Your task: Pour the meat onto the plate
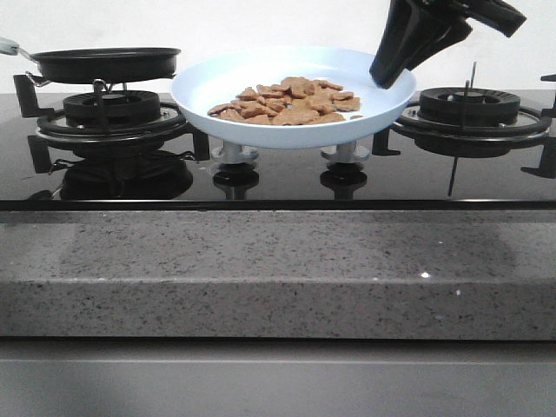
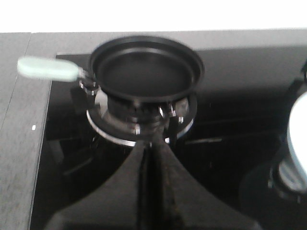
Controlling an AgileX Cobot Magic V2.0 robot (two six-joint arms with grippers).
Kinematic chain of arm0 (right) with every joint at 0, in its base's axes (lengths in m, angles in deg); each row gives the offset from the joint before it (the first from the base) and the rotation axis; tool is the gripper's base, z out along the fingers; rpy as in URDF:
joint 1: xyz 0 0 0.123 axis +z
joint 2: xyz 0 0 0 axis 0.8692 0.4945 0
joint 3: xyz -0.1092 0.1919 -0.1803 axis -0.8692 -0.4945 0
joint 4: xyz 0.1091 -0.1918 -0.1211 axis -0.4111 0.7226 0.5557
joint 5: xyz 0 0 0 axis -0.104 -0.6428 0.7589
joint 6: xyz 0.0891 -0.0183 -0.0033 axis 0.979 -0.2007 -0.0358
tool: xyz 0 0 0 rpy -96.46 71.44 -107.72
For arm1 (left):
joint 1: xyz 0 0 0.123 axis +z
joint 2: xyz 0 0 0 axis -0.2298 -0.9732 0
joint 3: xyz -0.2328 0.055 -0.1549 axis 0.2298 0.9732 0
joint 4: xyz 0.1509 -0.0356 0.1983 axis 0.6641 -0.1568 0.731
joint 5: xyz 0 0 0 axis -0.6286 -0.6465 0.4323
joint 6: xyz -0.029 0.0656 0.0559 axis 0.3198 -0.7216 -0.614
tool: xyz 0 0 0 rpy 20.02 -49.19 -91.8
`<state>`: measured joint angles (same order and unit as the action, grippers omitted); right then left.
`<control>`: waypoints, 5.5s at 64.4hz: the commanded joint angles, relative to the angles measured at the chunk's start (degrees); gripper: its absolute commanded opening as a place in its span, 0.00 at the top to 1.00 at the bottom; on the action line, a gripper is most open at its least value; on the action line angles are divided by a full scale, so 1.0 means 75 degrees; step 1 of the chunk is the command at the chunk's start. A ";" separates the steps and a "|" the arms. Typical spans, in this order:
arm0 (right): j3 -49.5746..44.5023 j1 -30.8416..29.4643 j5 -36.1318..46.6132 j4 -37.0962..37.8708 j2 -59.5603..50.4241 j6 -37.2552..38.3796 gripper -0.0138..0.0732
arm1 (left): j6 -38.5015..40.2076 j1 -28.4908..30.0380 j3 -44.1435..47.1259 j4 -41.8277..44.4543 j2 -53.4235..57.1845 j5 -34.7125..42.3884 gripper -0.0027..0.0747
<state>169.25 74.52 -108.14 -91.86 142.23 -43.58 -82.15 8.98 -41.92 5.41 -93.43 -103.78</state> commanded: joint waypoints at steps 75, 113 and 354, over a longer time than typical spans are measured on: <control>0.0451 -0.0040 0.0521 -0.0281 -0.0280 -0.0058 0.92 | 0.1863 -0.0362 0.1111 0.1809 0.1846 0.0852 0.99; 0.3642 -0.0586 0.0299 -0.0335 0.2142 0.0341 0.92 | 0.1863 -0.0362 0.1111 0.1809 0.1846 0.0822 0.99; -0.7092 -0.0229 0.5626 0.0344 -0.8128 -0.1108 0.91 | 0.2594 -0.0362 0.1605 0.2863 0.2332 0.1568 0.99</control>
<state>114.42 72.89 -70.21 -89.05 81.37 -51.30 -67.17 6.69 -29.76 23.06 -78.00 -98.60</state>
